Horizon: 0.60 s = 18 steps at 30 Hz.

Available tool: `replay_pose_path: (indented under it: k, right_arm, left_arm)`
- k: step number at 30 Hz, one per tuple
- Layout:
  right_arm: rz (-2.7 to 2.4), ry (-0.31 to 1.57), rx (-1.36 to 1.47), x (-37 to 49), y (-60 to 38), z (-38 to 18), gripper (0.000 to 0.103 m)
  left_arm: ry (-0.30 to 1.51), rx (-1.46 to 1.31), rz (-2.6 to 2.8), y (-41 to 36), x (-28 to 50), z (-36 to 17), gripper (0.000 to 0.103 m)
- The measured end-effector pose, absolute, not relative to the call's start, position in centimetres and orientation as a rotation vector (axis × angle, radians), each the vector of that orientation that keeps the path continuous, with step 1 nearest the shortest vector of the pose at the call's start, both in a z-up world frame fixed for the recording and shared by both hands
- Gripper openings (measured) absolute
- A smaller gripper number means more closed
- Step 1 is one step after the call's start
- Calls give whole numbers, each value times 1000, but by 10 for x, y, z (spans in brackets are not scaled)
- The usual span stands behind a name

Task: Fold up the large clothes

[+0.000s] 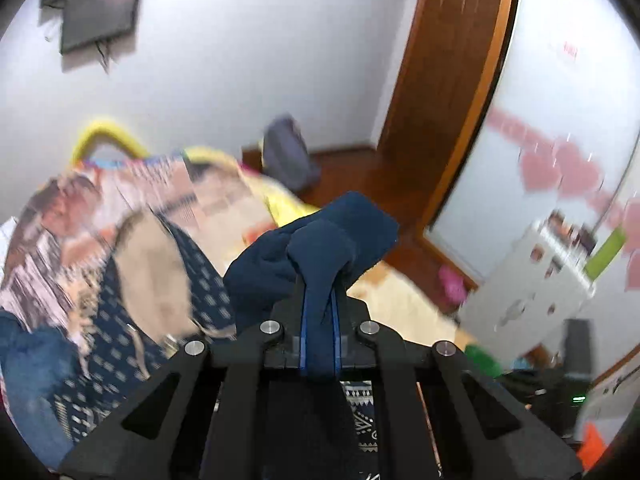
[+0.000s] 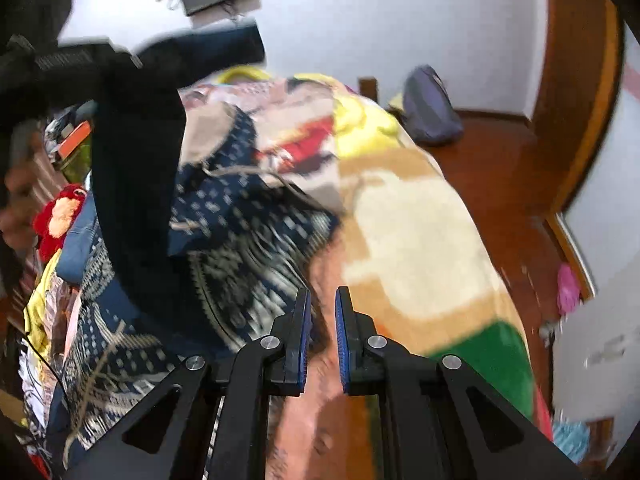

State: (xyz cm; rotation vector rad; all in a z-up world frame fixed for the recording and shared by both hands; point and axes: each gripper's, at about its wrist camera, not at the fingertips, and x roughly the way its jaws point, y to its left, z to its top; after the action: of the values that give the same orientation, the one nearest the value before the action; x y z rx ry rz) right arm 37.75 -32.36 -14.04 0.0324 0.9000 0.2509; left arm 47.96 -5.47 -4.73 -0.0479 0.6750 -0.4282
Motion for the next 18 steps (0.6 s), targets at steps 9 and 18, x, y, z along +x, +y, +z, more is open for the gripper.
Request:
replay_pose_path:
  k: [9, 18]
  right_arm:
    - [349, 963, 12, 417, -255, -153, 8]
    - [289, 1075, -259, 413, -203, -228, 8]
  left_arm:
    - [613, -114, -302, 53, 452, -60, 8]
    - [933, -102, -99, 152, 429, -197, 8]
